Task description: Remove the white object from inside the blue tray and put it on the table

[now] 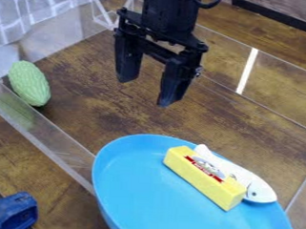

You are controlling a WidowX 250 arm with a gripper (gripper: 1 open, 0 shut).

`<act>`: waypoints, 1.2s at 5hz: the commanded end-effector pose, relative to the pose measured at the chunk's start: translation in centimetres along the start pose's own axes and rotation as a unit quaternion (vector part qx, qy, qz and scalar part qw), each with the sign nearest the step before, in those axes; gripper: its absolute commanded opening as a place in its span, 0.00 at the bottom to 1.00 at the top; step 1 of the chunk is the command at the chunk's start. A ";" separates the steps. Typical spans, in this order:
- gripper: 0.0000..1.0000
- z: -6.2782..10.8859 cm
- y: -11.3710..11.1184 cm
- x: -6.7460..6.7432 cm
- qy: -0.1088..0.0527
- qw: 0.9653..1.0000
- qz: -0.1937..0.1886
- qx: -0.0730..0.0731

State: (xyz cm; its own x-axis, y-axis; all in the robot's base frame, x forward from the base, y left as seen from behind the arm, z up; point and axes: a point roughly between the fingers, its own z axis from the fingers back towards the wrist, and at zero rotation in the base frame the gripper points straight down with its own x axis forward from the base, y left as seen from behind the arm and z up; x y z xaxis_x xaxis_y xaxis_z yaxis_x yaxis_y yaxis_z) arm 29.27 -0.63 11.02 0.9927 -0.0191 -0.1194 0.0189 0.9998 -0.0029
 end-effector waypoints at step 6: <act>1.00 -2.3 -3.2 2.1 -0.013 0.998 -0.060 0.005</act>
State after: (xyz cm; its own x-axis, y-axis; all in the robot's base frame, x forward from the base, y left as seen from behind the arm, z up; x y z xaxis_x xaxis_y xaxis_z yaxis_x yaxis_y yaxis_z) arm 30.29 -3.29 7.22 0.9821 -0.1198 -0.1451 0.1202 0.9927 -0.0065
